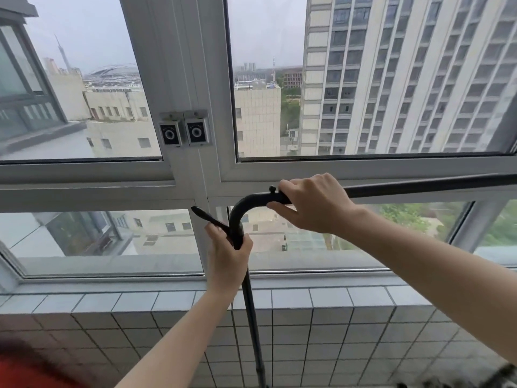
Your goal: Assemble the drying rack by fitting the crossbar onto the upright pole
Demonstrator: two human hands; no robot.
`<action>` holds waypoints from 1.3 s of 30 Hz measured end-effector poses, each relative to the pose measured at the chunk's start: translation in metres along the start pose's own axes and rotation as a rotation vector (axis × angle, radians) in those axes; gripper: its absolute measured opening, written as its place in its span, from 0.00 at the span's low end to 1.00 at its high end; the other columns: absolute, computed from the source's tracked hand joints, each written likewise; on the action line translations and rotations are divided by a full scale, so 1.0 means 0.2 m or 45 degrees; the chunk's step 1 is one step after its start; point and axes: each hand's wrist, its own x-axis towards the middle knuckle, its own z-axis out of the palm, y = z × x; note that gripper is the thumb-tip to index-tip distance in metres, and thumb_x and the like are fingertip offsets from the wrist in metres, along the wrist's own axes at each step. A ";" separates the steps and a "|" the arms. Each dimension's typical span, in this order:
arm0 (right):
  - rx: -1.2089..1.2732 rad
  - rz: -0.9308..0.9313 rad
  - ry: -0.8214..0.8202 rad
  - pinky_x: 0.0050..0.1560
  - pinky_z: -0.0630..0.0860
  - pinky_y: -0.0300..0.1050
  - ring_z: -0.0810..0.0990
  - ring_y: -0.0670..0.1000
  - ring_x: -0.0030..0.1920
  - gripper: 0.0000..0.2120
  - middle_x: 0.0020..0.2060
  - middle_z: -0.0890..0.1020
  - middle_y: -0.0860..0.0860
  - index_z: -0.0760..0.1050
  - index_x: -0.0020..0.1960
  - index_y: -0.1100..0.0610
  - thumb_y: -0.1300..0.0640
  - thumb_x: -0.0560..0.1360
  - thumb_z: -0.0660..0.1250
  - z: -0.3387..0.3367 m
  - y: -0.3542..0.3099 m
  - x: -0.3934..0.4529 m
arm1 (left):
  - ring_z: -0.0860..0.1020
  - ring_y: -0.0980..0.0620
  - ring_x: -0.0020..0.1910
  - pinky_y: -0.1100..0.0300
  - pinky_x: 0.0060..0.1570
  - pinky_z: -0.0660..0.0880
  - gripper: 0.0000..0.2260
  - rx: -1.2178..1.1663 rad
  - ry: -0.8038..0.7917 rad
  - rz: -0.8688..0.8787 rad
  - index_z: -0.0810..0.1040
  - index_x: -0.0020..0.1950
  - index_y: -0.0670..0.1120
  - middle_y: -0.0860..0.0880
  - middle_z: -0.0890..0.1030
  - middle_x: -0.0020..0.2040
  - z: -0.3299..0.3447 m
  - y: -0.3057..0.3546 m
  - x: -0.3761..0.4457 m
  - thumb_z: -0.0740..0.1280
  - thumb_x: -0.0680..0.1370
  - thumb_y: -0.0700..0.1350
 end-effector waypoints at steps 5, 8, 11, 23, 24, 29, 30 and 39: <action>-0.022 -0.017 0.002 0.28 0.67 0.43 0.75 0.56 0.25 0.25 0.29 0.79 0.49 0.72 0.42 0.55 0.36 0.77 0.49 0.00 -0.03 -0.02 | 0.77 0.62 0.37 0.76 0.34 0.72 0.17 -0.036 0.000 0.052 0.61 0.51 0.49 0.54 0.77 0.38 -0.02 -0.02 -0.05 0.69 0.74 0.41; 0.000 -0.019 -0.012 0.29 0.68 0.43 0.76 0.57 0.26 0.25 0.29 0.80 0.49 0.72 0.42 0.55 0.35 0.76 0.50 -0.02 -0.05 -0.04 | 0.77 0.61 0.38 0.76 0.34 0.72 0.17 -0.066 -0.012 0.050 0.61 0.51 0.50 0.54 0.78 0.38 -0.05 -0.01 -0.07 0.70 0.74 0.41; -0.005 -0.025 -0.033 0.29 0.68 0.43 0.76 0.56 0.27 0.23 0.31 0.81 0.49 0.72 0.44 0.54 0.36 0.77 0.51 -0.05 -0.07 -0.05 | 0.77 0.59 0.39 0.72 0.34 0.74 0.18 -0.079 -0.044 0.050 0.61 0.51 0.50 0.53 0.78 0.40 -0.08 -0.02 -0.09 0.70 0.73 0.42; -0.018 0.109 -0.157 0.64 0.71 0.50 0.77 0.57 0.59 0.24 0.59 0.80 0.56 0.69 0.66 0.59 0.45 0.77 0.60 -0.28 -0.24 -0.11 | 0.72 0.57 0.53 0.59 0.52 0.68 0.16 0.178 -0.626 0.036 0.68 0.55 0.57 0.60 0.74 0.53 -0.33 -0.07 -0.04 0.71 0.72 0.54; -0.020 0.134 -0.167 0.65 0.70 0.50 0.77 0.57 0.60 0.24 0.59 0.79 0.56 0.68 0.66 0.59 0.45 0.78 0.60 -0.29 -0.25 -0.12 | 0.72 0.54 0.57 0.56 0.55 0.69 0.17 0.198 -0.647 0.023 0.68 0.56 0.55 0.57 0.74 0.55 -0.36 -0.08 -0.03 0.71 0.73 0.54; -0.028 0.251 -0.191 0.68 0.67 0.52 0.73 0.59 0.63 0.25 0.63 0.76 0.57 0.64 0.69 0.61 0.48 0.78 0.61 -0.41 -0.33 -0.20 | 0.69 0.48 0.62 0.50 0.63 0.68 0.27 0.337 -0.715 -0.090 0.63 0.71 0.46 0.49 0.72 0.65 -0.53 -0.04 -0.06 0.68 0.76 0.51; -0.026 0.273 -0.185 0.68 0.67 0.53 0.73 0.59 0.64 0.26 0.64 0.75 0.58 0.63 0.70 0.61 0.49 0.78 0.61 -0.45 -0.34 -0.22 | 0.70 0.49 0.60 0.52 0.60 0.68 0.26 0.361 -0.716 -0.090 0.64 0.71 0.46 0.49 0.72 0.65 -0.56 -0.01 -0.09 0.68 0.76 0.50; 0.102 0.371 -0.205 0.66 0.69 0.53 0.72 0.59 0.64 0.27 0.64 0.74 0.58 0.61 0.72 0.61 0.53 0.77 0.62 -0.73 -0.39 -0.64 | 0.72 0.53 0.53 0.61 0.51 0.65 0.18 0.482 -0.625 0.011 0.70 0.67 0.45 0.52 0.76 0.53 -0.68 0.25 -0.50 0.65 0.78 0.45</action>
